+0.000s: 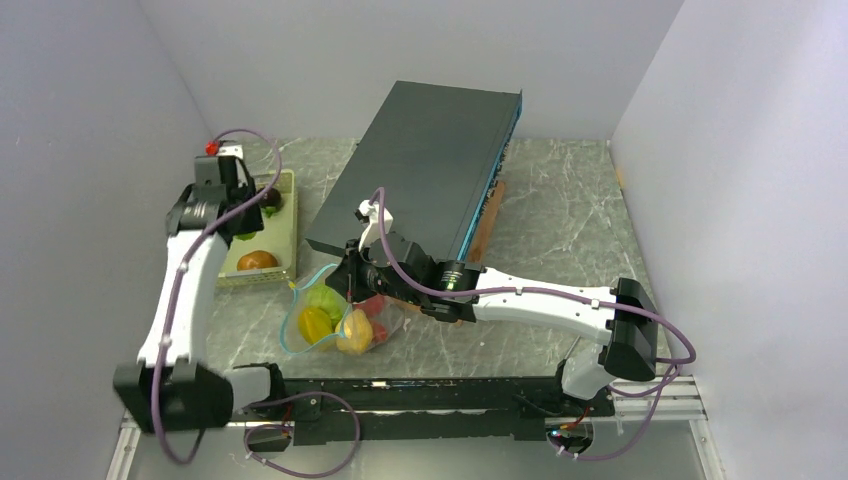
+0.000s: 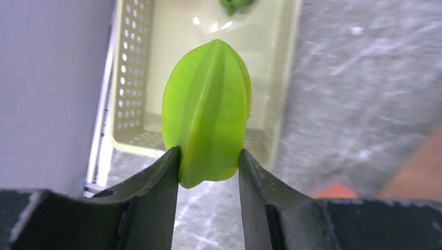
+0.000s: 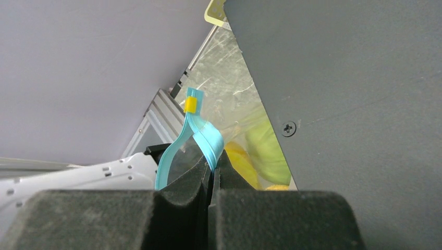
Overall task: Place the food in the zip-top bag and seal the zipper
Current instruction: Pick up the fake fruit from the bin, then place the fake fruit in the zipper food storage bag.
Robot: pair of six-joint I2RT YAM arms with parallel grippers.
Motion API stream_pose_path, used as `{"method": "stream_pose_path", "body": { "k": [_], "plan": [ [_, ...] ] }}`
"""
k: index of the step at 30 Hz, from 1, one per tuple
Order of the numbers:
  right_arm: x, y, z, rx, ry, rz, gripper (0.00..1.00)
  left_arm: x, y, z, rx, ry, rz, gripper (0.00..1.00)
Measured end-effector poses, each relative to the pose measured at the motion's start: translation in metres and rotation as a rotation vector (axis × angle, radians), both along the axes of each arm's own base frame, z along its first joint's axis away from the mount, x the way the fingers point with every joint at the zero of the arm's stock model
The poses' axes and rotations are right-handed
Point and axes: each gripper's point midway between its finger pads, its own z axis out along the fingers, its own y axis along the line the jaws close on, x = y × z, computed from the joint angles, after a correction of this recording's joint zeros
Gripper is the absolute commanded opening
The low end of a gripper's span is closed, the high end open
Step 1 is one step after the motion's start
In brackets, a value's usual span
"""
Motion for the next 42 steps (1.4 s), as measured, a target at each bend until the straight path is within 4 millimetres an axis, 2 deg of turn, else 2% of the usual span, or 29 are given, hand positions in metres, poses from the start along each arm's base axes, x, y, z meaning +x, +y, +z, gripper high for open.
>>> {"method": "stream_pose_path", "body": {
  "k": [4,10,16,22,28,32,38,42],
  "plan": [
    [0.0,0.0,0.0,-0.001,0.0,0.0,0.0,-0.044,-0.031,0.046,-0.152,-0.18,-0.035,0.2],
    [0.0,0.0,-0.001,-0.004,0.0,-0.001,0.0,-0.107,-0.074,0.079,-0.397,-0.336,-0.073,0.14],
    [0.001,0.0,-0.001,-0.006,0.0,-0.004,0.0,-0.144,-0.111,0.087,-0.623,-0.373,-0.104,0.15],
    [0.002,0.001,-0.001,-0.011,0.0,-0.008,0.0,-0.178,-0.138,0.095,-0.793,-0.386,-0.148,0.14],
    [0.004,0.002,-0.001,-0.013,-0.002,-0.016,0.0,-0.201,-0.155,0.089,-0.866,-0.327,-0.208,0.14],
    [0.006,0.003,0.0,-0.013,-0.004,-0.024,0.0,-0.213,-0.165,0.073,-0.908,-0.28,-0.247,0.13],
    [0.009,0.006,0.001,-0.012,-0.002,-0.03,0.0,-0.221,-0.176,0.035,-0.972,-0.178,-0.265,0.13],
    [0.009,0.007,0.002,-0.009,0.001,-0.032,0.0,-0.222,-0.177,0.028,-0.978,-0.156,-0.266,0.21]
  ]
}}
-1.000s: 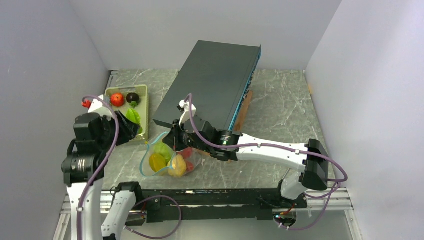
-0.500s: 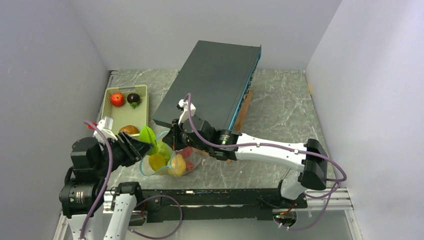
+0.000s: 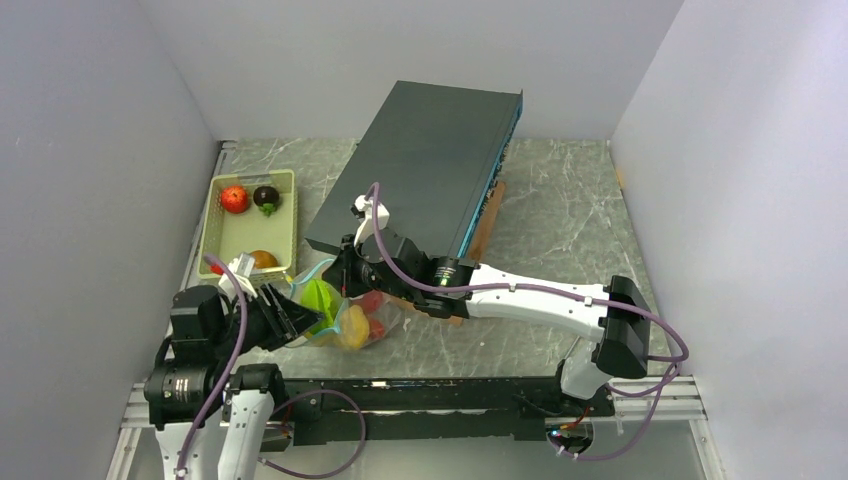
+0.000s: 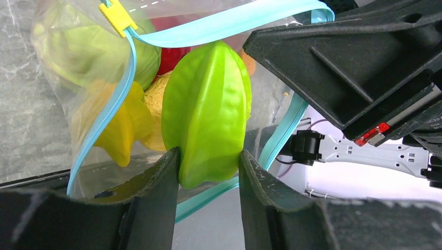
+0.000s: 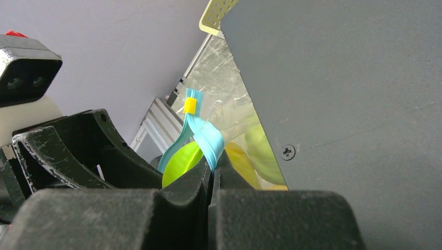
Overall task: Place the food in the zip-top bag and seal the zipper
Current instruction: Place the fake fruit in the zipper food storage bag.
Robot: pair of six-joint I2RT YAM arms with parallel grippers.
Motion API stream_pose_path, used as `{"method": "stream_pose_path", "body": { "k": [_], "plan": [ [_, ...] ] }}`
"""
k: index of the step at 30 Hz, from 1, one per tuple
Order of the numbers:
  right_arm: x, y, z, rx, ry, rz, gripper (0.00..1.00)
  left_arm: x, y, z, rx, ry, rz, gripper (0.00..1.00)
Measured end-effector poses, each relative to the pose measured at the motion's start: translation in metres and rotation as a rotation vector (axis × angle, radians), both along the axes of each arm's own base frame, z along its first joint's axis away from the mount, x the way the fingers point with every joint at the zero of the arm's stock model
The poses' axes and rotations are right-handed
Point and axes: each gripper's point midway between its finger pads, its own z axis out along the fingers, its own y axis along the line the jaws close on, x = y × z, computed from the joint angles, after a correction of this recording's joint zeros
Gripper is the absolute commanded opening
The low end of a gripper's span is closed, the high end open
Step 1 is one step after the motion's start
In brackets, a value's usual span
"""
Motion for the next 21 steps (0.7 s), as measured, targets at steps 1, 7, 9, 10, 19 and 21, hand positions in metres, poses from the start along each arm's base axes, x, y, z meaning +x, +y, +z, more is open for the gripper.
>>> {"method": "stream_pose_path", "body": {
  "k": [1,7,9,10,19,21],
  "plan": [
    [0.0,0.0,0.0,0.0,0.0,0.0,0.0,0.0,0.0,0.0,0.0,-0.003,-0.003,0.24],
    [0.0,0.0,0.0,0.001,0.002,0.0,0.0,-0.003,-0.003,-0.004,-0.004,-0.003,-0.03,0.54],
    [0.0,0.0,0.0,0.002,0.002,-0.001,0.0,-0.003,-0.004,-0.006,-0.005,0.003,-0.036,0.64],
    [0.0,0.0,0.0,0.002,0.002,-0.001,0.0,-0.002,-0.004,-0.007,-0.005,0.004,-0.039,0.67],
    [0.0,0.0,0.0,0.002,0.002,0.0,0.0,0.004,0.0,0.004,0.027,-0.024,-0.028,0.72],
    [0.0,0.0,0.0,0.002,0.002,0.0,0.0,0.006,0.004,0.011,0.05,-0.045,-0.012,0.72]
  ]
}}
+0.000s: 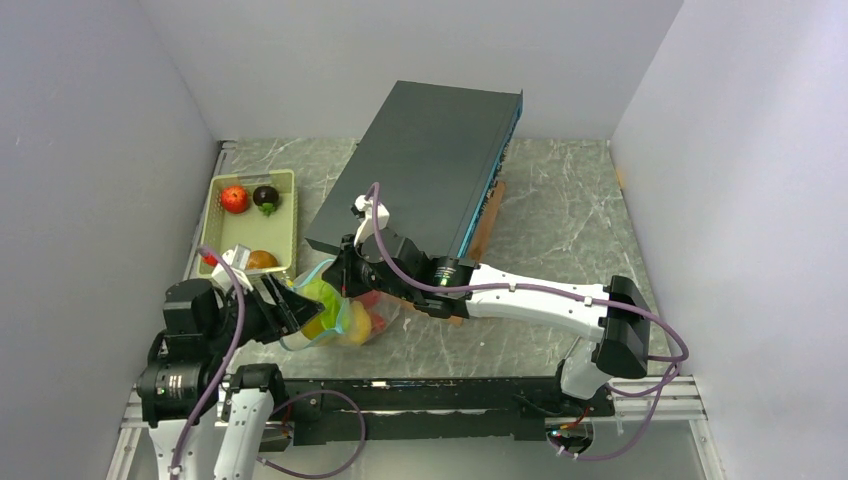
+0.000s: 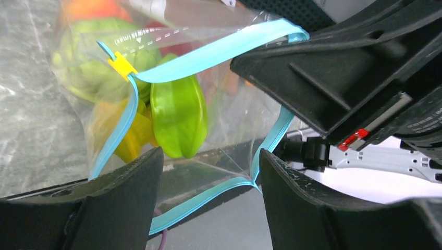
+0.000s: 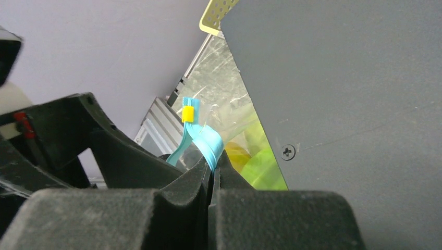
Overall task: Place the food in the zip-top bag and seal the zipper
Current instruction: Place the fake fruit in the zipper food storage bag, then pick up the fake vegetable from the bin.
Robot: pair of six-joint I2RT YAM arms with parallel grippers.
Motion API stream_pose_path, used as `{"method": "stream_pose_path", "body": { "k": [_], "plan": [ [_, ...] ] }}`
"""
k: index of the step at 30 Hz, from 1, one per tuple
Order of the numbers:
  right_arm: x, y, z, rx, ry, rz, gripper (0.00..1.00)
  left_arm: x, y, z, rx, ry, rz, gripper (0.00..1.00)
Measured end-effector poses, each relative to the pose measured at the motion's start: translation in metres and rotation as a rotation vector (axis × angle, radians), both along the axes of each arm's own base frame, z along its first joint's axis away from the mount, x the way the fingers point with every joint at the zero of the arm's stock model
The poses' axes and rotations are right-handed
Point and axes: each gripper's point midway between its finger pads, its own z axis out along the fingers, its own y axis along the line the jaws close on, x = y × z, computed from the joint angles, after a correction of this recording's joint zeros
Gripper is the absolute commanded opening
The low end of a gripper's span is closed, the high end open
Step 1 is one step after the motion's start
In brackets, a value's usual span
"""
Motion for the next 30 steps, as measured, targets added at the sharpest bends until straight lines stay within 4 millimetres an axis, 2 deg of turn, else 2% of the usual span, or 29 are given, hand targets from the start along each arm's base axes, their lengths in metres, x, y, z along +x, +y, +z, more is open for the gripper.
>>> {"method": "stream_pose_path", "body": {
  "k": [8,17,23,30],
  "plan": [
    [0.0,0.0,0.0,0.0,0.0,0.0,0.0,0.009,0.027,0.021,0.12,-0.069,0.139,0.73],
    [0.0,0.0,0.0,-0.001,0.0,0.0,0.0,0.034,0.077,0.024,0.302,-0.049,0.381,0.85],
    [0.0,0.0,-0.001,0.0,-0.001,0.0,0.0,0.066,0.108,0.02,0.396,-0.002,0.513,0.99],
    [0.0,0.0,0.0,0.006,-0.003,0.001,0.0,0.112,0.136,-0.006,0.471,0.165,0.644,1.0]
  ]
}}
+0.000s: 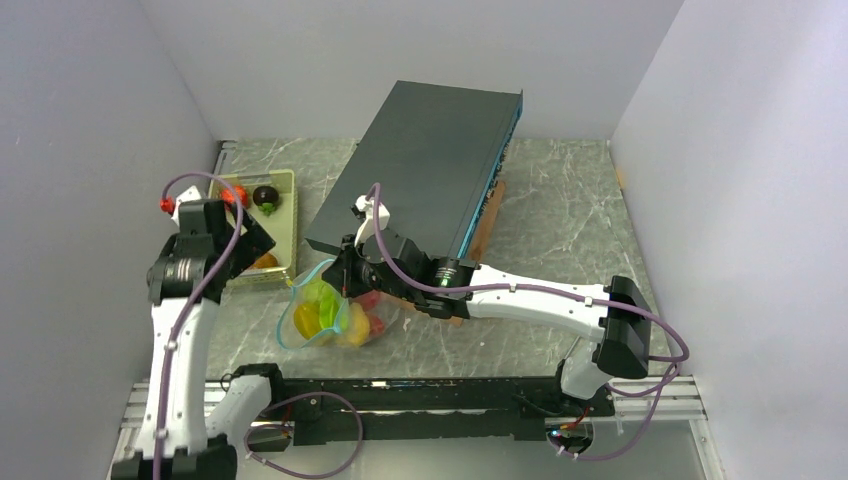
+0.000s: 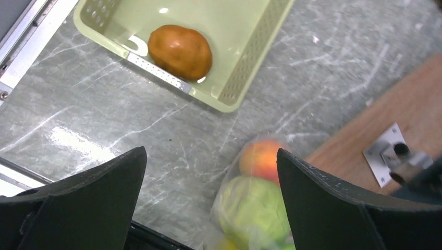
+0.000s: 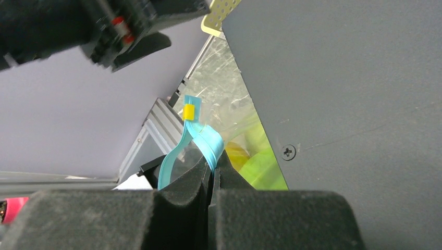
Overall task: Place the food in the zip-top bag and seal the zipper
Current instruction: Pick up the fake vegetable from the bin.
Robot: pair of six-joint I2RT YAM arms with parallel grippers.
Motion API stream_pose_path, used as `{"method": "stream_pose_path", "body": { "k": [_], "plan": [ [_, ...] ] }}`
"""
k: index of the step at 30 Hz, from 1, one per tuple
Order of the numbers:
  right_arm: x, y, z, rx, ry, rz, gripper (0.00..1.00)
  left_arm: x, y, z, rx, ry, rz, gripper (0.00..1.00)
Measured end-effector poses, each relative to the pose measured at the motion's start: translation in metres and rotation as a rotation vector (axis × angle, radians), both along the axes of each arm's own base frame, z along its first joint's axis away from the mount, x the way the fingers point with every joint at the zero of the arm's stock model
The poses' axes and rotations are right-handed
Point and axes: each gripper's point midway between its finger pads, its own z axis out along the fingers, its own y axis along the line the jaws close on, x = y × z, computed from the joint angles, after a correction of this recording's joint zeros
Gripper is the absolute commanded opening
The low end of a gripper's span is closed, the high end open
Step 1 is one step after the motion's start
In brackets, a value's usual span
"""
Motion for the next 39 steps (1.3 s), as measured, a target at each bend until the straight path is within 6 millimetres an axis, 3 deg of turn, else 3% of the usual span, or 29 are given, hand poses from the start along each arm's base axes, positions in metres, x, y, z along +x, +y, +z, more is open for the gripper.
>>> {"method": "stream_pose_path", "body": {
  "k": [11,22,26,32,39],
  "plan": [
    [-0.001,0.0,0.001,0.01,0.0,0.007,0.0,0.067,0.049,-0.043,-0.168,0.177,0.276,1.0],
    [-0.002,0.0,0.001,0.012,0.003,0.014,0.0,0.124,0.067,-0.113,-0.362,0.364,0.34,0.93],
    [-0.002,0.0,0.001,0.013,0.002,0.014,0.0,0.125,0.061,-0.138,-0.417,0.437,0.351,0.93],
    [-0.002,0.0,0.001,0.014,0.004,0.017,0.0,0.112,0.053,-0.155,-0.471,0.499,0.426,0.9],
    [-0.002,-0.001,0.002,0.016,0.004,0.019,0.0,0.11,0.052,-0.181,-0.502,0.575,0.48,0.85]
  ]
}}
